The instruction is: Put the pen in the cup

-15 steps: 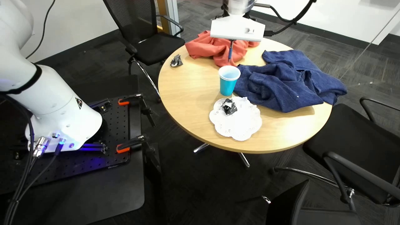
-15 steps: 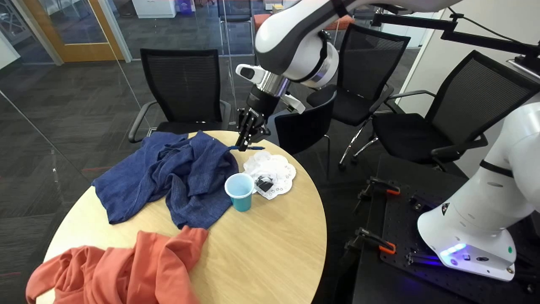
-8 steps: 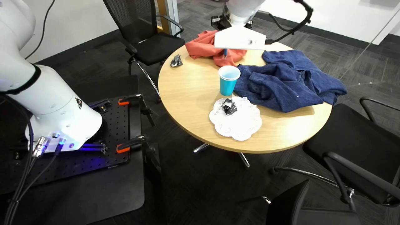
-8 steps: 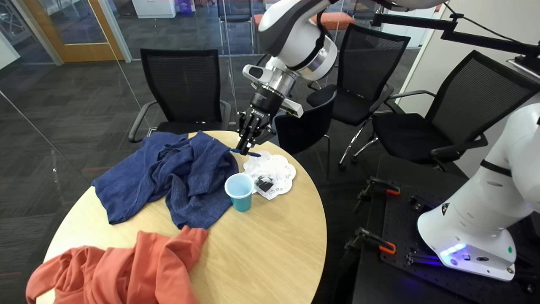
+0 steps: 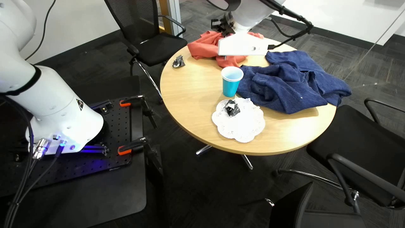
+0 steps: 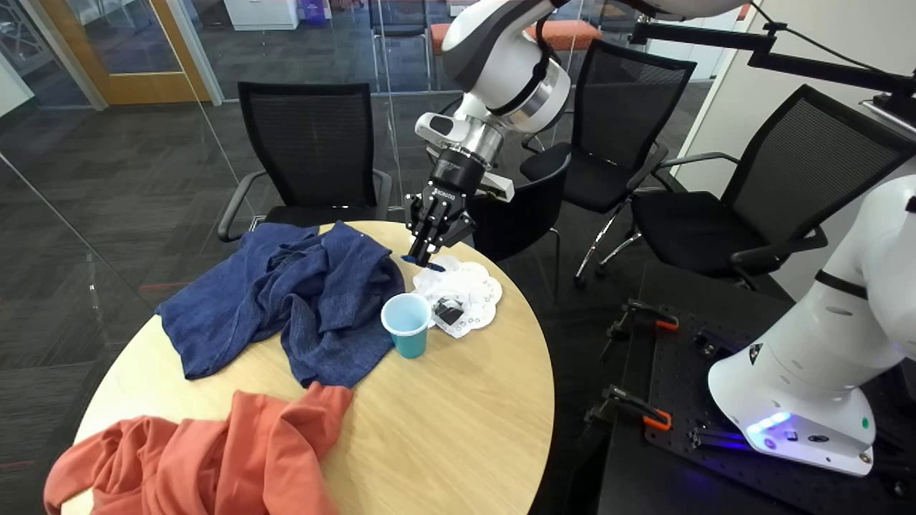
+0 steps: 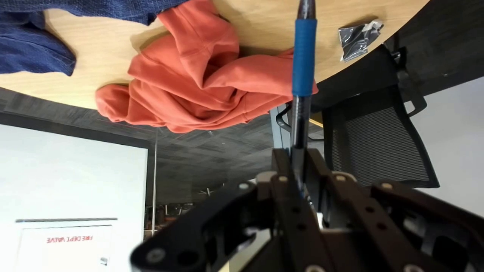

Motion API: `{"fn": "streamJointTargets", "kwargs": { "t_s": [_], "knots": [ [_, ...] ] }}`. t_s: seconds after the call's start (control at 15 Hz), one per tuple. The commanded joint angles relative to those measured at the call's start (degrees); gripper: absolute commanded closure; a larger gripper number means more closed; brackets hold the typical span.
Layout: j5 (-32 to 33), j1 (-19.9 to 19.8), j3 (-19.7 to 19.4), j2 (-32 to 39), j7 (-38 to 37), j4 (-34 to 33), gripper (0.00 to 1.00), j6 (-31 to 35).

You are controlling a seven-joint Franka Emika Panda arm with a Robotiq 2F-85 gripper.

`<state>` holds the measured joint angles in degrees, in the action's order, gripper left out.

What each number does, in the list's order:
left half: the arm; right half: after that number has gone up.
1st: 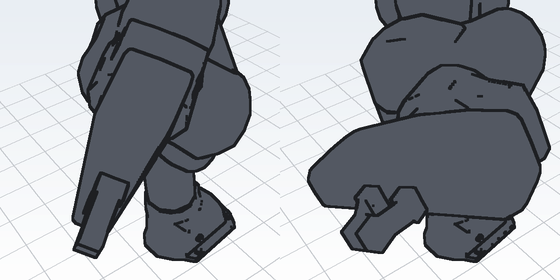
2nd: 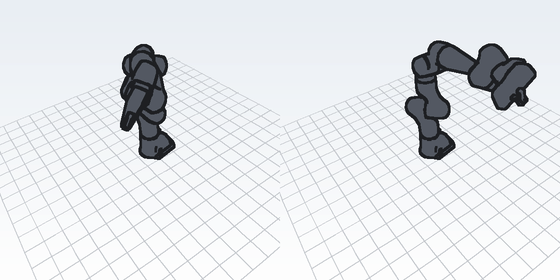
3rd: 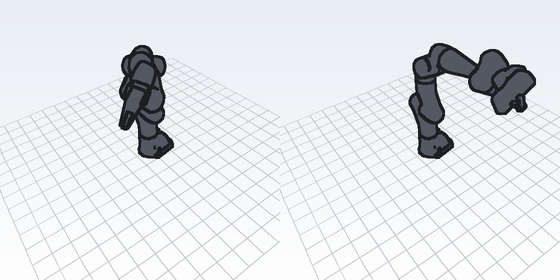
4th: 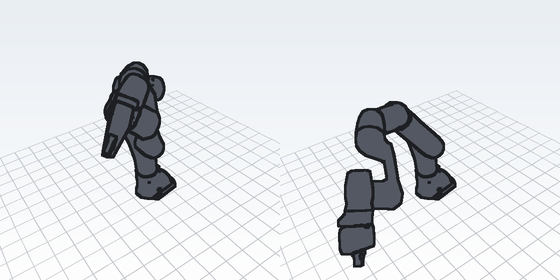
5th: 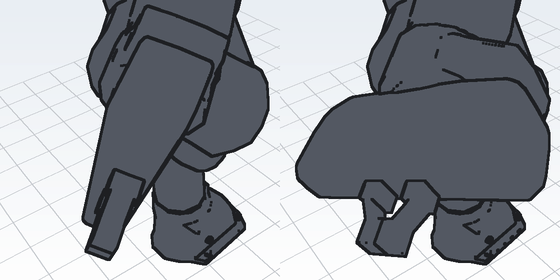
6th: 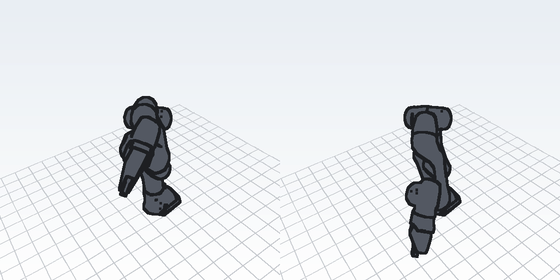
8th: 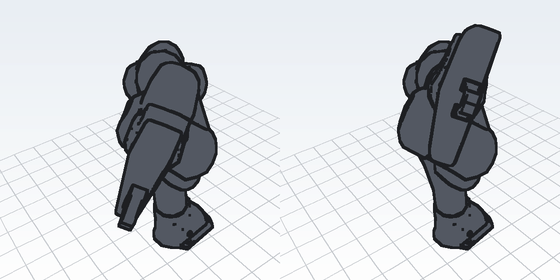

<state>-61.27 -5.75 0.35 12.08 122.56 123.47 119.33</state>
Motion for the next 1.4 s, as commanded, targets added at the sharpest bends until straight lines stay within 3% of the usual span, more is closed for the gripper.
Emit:
{"fn": "streamJointTargets", "kwargs": {
  "t_s": [0.0, 0.67, 1.33],
  "knots": [
    [-1.0, 0.5, -0.5, 0.1, 1.3, -0.2, 0.96, -0.6],
    [-16.8, -0.2, -0.7, 7.1, 17.2, -2.7, 0.96, -2.2],
    [-22.6, -0.6, -1.6, 14.7, 23.7, -5.2, 0.96, -4.8]
  ]
}}
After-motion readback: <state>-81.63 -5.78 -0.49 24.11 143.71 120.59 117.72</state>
